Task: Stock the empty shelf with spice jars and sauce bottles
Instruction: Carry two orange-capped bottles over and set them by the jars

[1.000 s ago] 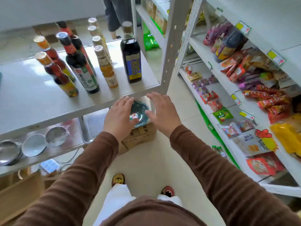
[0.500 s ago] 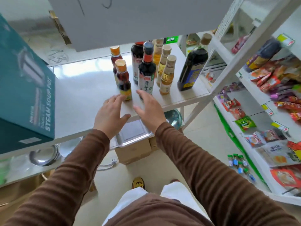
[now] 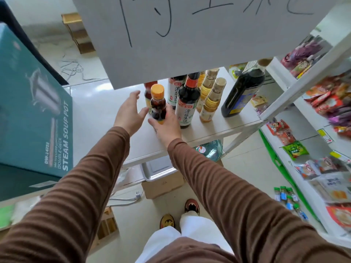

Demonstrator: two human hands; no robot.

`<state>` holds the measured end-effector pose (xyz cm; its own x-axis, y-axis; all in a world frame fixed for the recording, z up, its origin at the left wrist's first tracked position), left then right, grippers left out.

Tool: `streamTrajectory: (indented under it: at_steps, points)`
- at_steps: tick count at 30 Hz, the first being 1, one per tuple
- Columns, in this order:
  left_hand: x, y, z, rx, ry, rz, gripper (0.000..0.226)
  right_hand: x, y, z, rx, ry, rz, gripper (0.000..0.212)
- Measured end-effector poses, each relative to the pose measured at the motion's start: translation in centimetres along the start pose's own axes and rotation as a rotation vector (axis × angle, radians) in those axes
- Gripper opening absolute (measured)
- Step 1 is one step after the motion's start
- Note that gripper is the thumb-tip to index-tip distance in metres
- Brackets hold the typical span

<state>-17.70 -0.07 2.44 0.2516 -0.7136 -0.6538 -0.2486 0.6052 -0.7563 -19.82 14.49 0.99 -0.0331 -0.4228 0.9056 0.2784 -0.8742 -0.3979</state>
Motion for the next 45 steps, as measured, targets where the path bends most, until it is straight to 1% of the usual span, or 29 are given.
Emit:
streamTrajectory:
  at_steps: [2,4,6,10,12,14,17,20,26,28,32,35,37,42,45]
  points:
    - [0.2,0.4,-1.5,0.001,-0.027,0.065,0.064,-0.3,0.1,-0.2,-0.016,-0.013,-0.011,0.055]
    - [0.3,1.0,-2.5,0.006,-0.056,0.137,0.065,-0.6,-0.1,-0.1,-0.024,-0.029,-0.007,0.051]
    - [0.2,1.8,-3.3,0.003,-0.063,0.216,0.060,-1.2,-0.4,0.6,-0.026,-0.047,-0.011,0.050]
    - [0.1,3.3,-3.8,-0.054,-0.088,0.331,0.041,-3.0,-2.0,3.2,0.009,-0.070,-0.042,0.053]
    - [0.1,3.7,-3.8,-0.095,-0.104,0.374,0.040,-3.6,-3.1,4.3,0.015,-0.066,-0.043,0.054]
    - [0.0,3.8,-3.8,-0.130,-0.114,0.373,0.039,-3.9,-4.4,5.1,-0.014,-0.059,-0.018,0.055]
    - [-0.1,3.7,-2.8,-0.133,-0.082,0.331,0.038,-4.2,-6.2,6.0,-0.048,-0.060,-0.009,0.046]
    - [0.0,3.5,0.4,-0.111,-0.049,0.342,0.039,-4.7,-8.1,6.6,-0.088,-0.059,0.005,0.041]
    - [-2.6,3.3,7.8,-0.045,0.129,0.379,0.042,-5.8,-12.1,7.8,-0.186,-0.078,0.020,0.051]
    - [-4.4,4.1,9.4,-0.008,0.184,0.387,0.043,-6.5,-13.8,8.2,-0.222,-0.062,0.015,0.051]
    - [-9.6,6.6,11.0,0.061,0.254,0.389,0.049,-8.2,-18.3,9.7,-0.295,-0.027,-0.048,0.045]
    - [-14.5,9.5,11.5,0.105,0.316,0.367,0.046,-9.9,-23.1,10.9,-0.378,-0.010,-0.084,0.046]
    - [-18.4,12.2,11.9,0.150,0.357,0.365,0.044,-11.5,-27.0,12.0,-0.432,-0.004,-0.105,0.048]
    - [-29.1,21.2,14.3,0.312,0.413,0.456,0.041,-16.8,-38.5,15.7,-0.547,0.067,-0.122,0.048]
    - [-36.0,26.8,16.3,0.386,0.441,0.504,0.045,-19.7,-46.1,18.3,-0.621,0.082,-0.108,0.047]
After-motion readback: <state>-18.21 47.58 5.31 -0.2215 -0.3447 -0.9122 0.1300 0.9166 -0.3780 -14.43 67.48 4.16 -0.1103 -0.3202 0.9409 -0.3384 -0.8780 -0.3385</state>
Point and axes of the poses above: each hand's wrist, its own z-axis away from the middle knuckle, its own y-axis out of the palm, x = y × z, the point moved 5 cm from there along -z, towards the middle knuckle, and after that the axes turned 4 degrees about y, right-handed, at the moved point
